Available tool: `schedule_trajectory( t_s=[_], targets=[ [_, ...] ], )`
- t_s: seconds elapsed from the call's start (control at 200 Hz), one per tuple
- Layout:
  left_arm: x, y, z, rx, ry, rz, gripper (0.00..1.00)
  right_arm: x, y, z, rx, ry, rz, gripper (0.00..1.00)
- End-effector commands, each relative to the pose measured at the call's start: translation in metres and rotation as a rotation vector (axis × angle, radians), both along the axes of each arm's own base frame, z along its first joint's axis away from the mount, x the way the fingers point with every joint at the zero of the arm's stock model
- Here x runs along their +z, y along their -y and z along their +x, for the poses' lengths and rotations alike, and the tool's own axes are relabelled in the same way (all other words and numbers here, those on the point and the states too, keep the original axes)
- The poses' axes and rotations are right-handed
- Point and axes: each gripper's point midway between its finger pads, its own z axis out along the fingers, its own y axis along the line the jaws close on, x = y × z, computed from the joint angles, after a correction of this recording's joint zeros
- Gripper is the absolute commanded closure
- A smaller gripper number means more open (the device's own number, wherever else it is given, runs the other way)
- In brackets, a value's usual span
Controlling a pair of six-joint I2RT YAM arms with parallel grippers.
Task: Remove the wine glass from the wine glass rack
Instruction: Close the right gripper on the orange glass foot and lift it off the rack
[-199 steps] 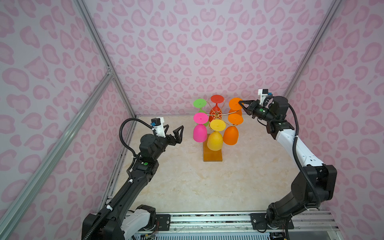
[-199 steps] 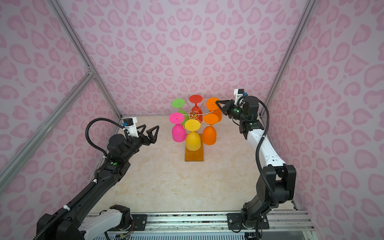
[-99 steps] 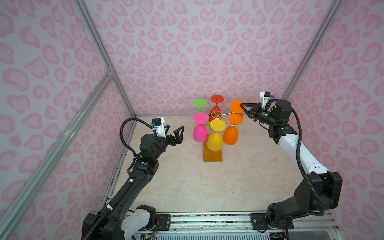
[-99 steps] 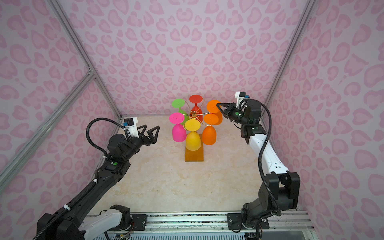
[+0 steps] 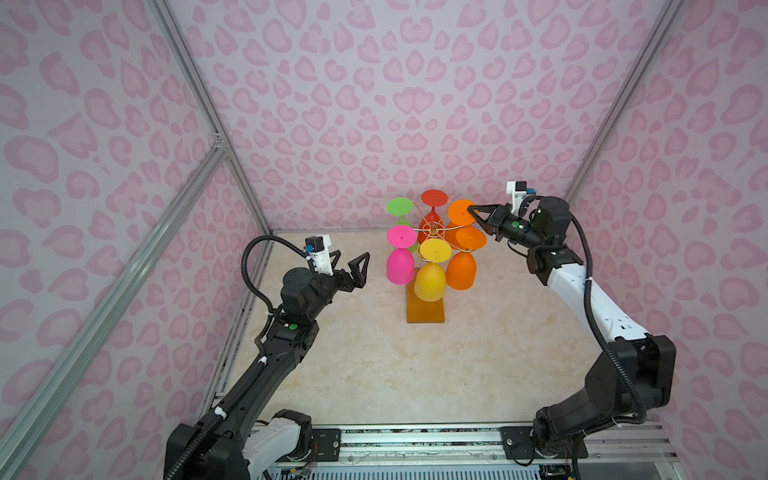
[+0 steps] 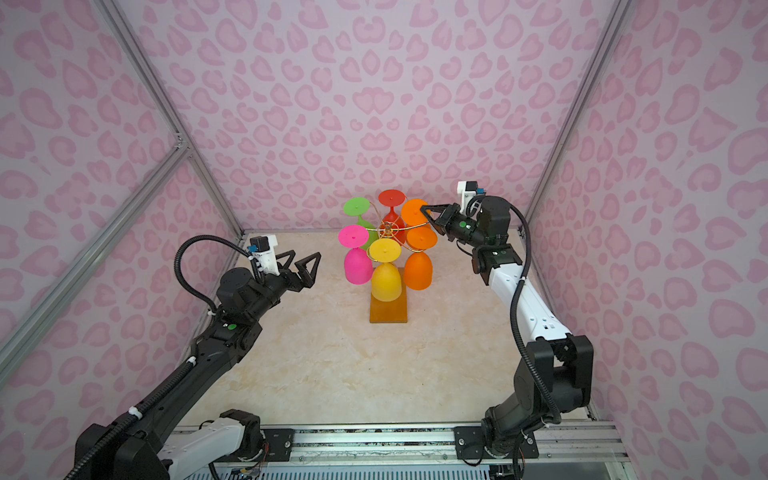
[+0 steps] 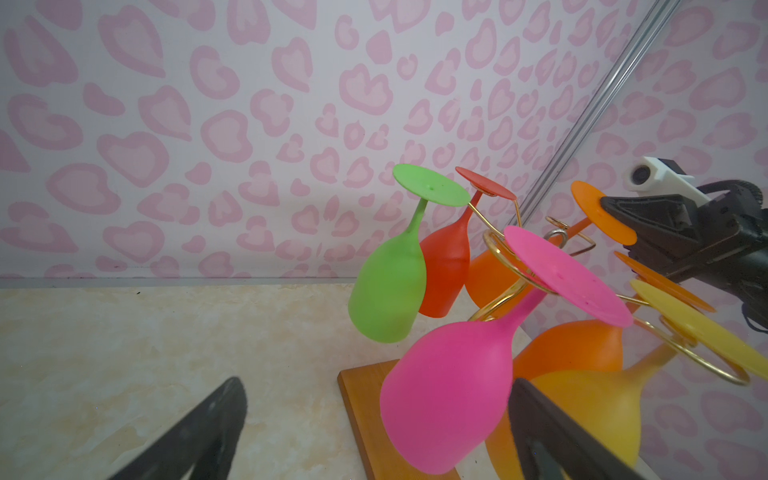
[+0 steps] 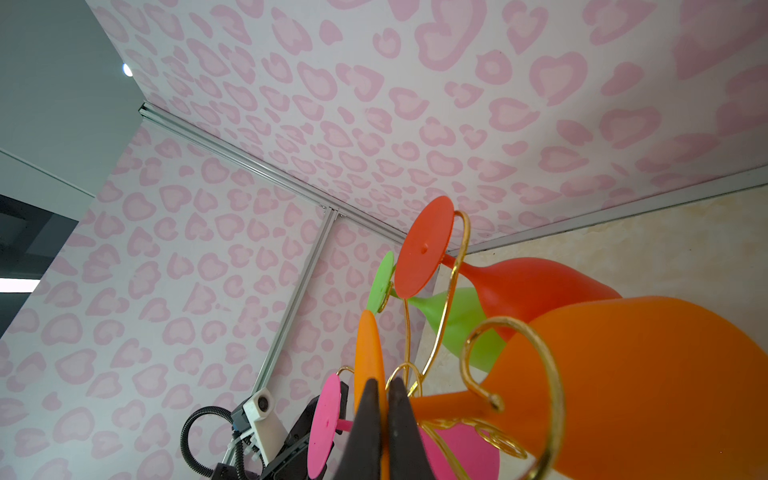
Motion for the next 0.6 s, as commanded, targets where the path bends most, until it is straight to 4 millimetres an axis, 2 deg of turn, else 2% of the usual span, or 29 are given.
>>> schedule_trajectory(
  t_s=[0.0, 0.145, 0.2, 0.21, 0.23, 0.38, 0.6],
  targets=[
    [0.004, 0.001, -0.001, -0.004, 0.020, -0.008, 0.00, 0.012, -0.007, 0.005, 0.026, 0.049, 0.011, 1.00],
    [0.005, 0.001, -0.002, -0.004, 0.021, -0.007, 0.00, 0.013, -0.007, 0.017, 0.021, 0.052, 0.009, 1.00],
    [0.006, 0.000, -0.002, -0.003, 0.024, -0.006, 0.00, 0.006, -0.007, 0.023, 0.017, 0.039, 0.006, 1.00],
    [0.006, 0.000, -0.002, -0.004, 0.024, -0.006, 0.00, 0.015, -0.007, 0.023, 0.017, 0.059, 0.009, 1.00],
    [0.007, 0.001, -0.002, -0.005, 0.025, -0.006, 0.00, 0.018, -0.006, 0.025, 0.014, 0.066, 0.009, 1.00],
    [0.008, 0.000, -0.004, -0.004, 0.027, -0.006, 0.00, 0.016, -0.002, 0.037, -0.005, 0.060, 0.010, 1.00],
    [0.009, -0.001, -0.005, -0.003, 0.029, -0.002, 0.00, 0.020, 0.013, 0.044, -0.041, 0.073, 0.019, 1.00]
  ],
)
